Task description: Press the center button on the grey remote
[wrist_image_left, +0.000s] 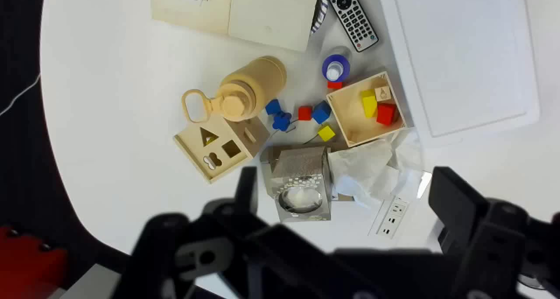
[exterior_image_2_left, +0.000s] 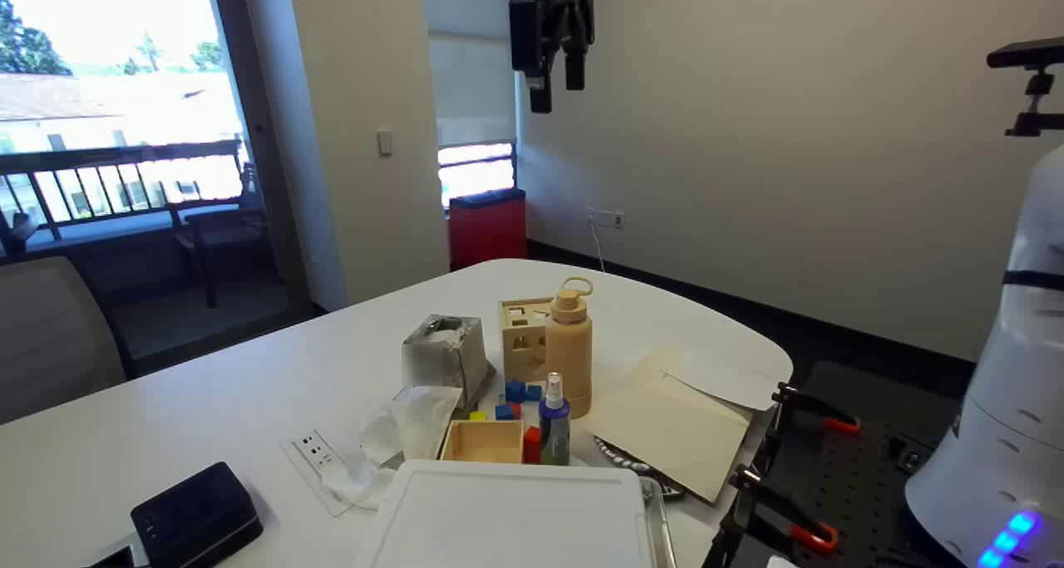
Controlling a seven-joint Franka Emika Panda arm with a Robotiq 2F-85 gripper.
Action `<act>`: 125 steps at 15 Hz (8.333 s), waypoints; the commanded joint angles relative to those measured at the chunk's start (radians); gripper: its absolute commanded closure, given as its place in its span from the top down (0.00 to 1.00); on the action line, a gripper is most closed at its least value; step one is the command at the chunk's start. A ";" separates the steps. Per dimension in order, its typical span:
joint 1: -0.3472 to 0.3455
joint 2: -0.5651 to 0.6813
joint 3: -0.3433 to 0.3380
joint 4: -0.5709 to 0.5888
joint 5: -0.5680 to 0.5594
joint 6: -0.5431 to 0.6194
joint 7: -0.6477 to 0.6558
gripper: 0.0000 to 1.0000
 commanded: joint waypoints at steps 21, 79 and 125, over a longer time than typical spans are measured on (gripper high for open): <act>-0.036 0.283 -0.187 -0.582 0.216 0.861 0.471 1.00; 0.050 1.065 -0.219 -0.385 0.470 1.290 0.488 0.00; 0.041 0.185 -0.198 -0.300 0.157 0.428 0.347 1.00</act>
